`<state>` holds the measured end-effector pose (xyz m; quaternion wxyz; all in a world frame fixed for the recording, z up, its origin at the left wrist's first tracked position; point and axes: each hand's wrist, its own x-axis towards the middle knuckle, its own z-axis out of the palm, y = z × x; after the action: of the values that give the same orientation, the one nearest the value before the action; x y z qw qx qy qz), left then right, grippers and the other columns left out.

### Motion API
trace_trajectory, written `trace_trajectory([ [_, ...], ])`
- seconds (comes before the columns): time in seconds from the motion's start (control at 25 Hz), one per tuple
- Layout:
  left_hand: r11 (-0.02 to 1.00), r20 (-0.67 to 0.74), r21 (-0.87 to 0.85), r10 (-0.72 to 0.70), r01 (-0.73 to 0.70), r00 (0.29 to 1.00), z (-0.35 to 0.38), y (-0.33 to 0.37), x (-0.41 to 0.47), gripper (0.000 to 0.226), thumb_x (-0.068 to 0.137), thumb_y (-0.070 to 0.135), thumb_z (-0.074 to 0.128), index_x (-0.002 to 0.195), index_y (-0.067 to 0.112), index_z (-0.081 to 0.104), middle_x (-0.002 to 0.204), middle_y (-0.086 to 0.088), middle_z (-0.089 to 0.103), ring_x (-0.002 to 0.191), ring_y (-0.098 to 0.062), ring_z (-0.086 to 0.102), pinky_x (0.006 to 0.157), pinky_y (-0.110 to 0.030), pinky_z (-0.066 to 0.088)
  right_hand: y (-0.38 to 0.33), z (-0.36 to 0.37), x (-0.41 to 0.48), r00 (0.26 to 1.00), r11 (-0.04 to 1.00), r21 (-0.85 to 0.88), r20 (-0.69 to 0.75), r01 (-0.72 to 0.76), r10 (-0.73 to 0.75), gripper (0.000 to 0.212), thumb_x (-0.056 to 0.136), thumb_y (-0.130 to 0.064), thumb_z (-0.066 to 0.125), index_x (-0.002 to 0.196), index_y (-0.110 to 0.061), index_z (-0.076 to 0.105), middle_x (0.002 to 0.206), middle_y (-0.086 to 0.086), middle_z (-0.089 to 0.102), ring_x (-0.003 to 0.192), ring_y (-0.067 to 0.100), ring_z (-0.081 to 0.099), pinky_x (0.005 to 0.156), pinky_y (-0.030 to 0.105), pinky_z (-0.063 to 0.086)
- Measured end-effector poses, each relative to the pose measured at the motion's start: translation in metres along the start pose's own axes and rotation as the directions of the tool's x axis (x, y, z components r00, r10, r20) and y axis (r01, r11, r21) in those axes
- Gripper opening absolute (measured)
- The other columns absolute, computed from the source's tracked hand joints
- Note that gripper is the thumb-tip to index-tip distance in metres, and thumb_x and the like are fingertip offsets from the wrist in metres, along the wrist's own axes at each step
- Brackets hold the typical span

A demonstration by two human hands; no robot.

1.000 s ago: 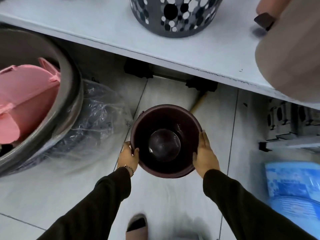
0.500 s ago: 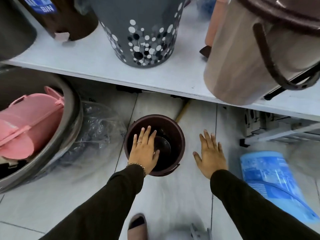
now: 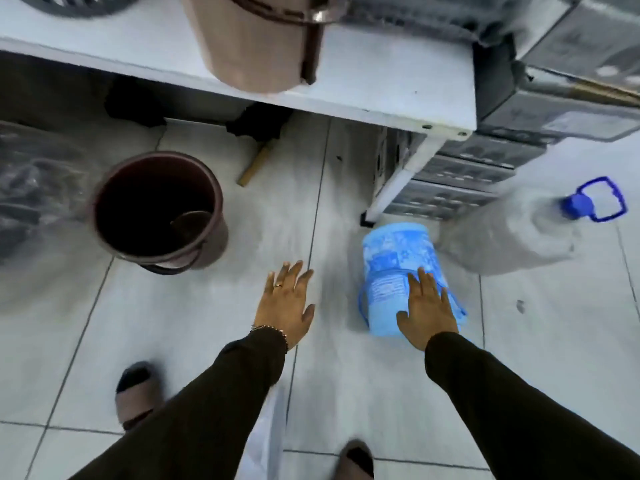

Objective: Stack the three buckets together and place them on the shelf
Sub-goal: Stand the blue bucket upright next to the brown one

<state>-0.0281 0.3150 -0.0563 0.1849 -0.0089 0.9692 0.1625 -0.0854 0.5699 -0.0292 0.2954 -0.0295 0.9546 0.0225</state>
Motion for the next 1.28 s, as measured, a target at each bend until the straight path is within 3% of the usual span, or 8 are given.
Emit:
trace_trajectory([
  [0.2, 0.953, 0.171, -0.301, 0.033, 0.020, 0.985, 0.110, 0.110, 0.022, 0.064, 0.097, 0.034, 0.052, 0.153, 0.020, 0.027, 0.161, -0.003, 0.028, 0.146, -0.021, 0.032, 0.120, -0.034, 0.028, 0.139, 0.051, 0.023, 0.975, 0.978, 0.078, 0.126, -0.194, 0.183, 0.081, 0.093, -0.012, 0.050, 0.158, -0.008, 0.003, 0.167, 0.009, 0.008, 0.155, 0.025, 0.010, 0.124, 0.047, 0.015],
  [0.36, 0.924, 0.225, -0.382, 0.059, 0.032, 0.972, 0.162, 0.151, 0.048, 0.058, 0.092, 0.030, 0.062, 0.144, 0.016, 0.038, 0.153, -0.003, 0.038, 0.132, -0.024, 0.050, 0.108, -0.034, 0.043, 0.173, 0.086, 0.053, 0.980, 0.945, 0.273, 0.134, -0.178, 0.146, 0.064, 0.097, -0.023, 0.053, 0.152, -0.010, 0.023, 0.152, 0.013, 0.041, 0.141, 0.031, 0.039, 0.117, 0.049, 0.030],
  [0.6, 0.900, 0.039, -0.420, -0.109, 0.115, 0.993, 0.154, 0.160, 0.056, 0.032, 0.095, 0.024, 0.056, 0.125, 0.013, 0.048, 0.128, -0.009, 0.055, 0.106, -0.032, 0.062, 0.088, -0.039, 0.053, 0.161, 0.093, 0.056, 0.946, 0.987, 0.152, -0.324, 0.043, 0.009, 0.050, 0.098, -0.043, 0.047, 0.140, -0.015, 0.044, 0.128, 0.006, 0.055, 0.109, 0.032, 0.057, 0.083, 0.045, 0.048],
  [0.76, 0.814, -0.110, -0.539, -0.325, 0.218, 0.939, 0.101, 0.143, 0.070, 0.021, 0.097, 0.026, 0.051, 0.116, 0.018, 0.048, 0.092, -0.006, 0.067, 0.076, -0.032, 0.062, 0.067, -0.030, 0.042, 0.136, 0.040, 0.078, 0.886, 0.950, 0.259, -0.462, 0.176, -0.038, 0.055, 0.099, -0.036, 0.047, 0.150, -0.020, 0.035, 0.137, 0.006, 0.049, 0.116, 0.032, 0.054, 0.088, 0.045, 0.050],
  [0.88, 0.695, -0.009, -0.623, -0.466, 0.360, 0.885, 0.073, 0.119, 0.086, 0.025, 0.097, 0.024, 0.051, 0.121, 0.017, 0.046, 0.090, -0.012, 0.067, 0.074, -0.029, 0.059, 0.069, -0.030, 0.045, 0.122, 0.024, 0.086, 0.937, 0.942, 0.287, -0.343, 0.175, -0.069, 0.080, 0.095, -0.023, 0.055, 0.159, -0.018, 0.007, 0.161, 0.009, 0.020, 0.132, 0.033, 0.047, 0.090, 0.043, 0.052],
  [1.0, 0.515, 0.117, -0.741, -0.532, 0.430, 0.839, 0.061, 0.107, 0.099, 0.027, 0.097, 0.019, 0.051, 0.123, 0.015, 0.043, 0.100, -0.024, 0.067, 0.088, -0.040, 0.068, 0.079, -0.046, 0.060, 0.122, 0.036, 0.086, 0.975, 0.948, 0.294, -0.214, 0.125, -0.062, 0.083, 0.096, -0.020, 0.053, 0.159, -0.016, -0.001, 0.167, 0.004, -0.003, 0.136, 0.031, 0.044, 0.088, 0.040, 0.052],
  [1.2, 0.030, 0.344, -0.890, -0.611, 0.455, 0.713, 0.058, 0.095, 0.111, 0.023, 0.096, 0.012, 0.059, 0.111, 0.018, 0.043, 0.128, -0.024, 0.058, 0.105, -0.044, 0.066, 0.083, -0.054, 0.058, 0.106, 0.049, 0.077, 0.971, 0.923, 0.340, -0.214, 0.178, -0.108, 0.066, 0.102, -0.029, 0.038, 0.159, -0.015, 0.008, 0.168, -0.007, -0.005, 0.128, 0.024, 0.054, 0.094, 0.042, 0.053],
  [1.28, 0.035, 0.373, -0.871, -0.600, 0.490, 0.708, 0.055, 0.091, 0.107, 0.035, 0.095, 0.021, 0.062, 0.126, 0.015, 0.046, 0.134, -0.023, 0.059, 0.111, -0.039, 0.064, 0.097, -0.051, 0.053, 0.101, 0.044, 0.080, 0.969, 0.948, 0.267, -0.219, 0.173, -0.115, 0.066, 0.103, -0.031, 0.036, 0.159, -0.013, 0.008, 0.169, -0.002, -0.002, 0.149, 0.024, 0.029, 0.116, 0.046, 0.036],
])
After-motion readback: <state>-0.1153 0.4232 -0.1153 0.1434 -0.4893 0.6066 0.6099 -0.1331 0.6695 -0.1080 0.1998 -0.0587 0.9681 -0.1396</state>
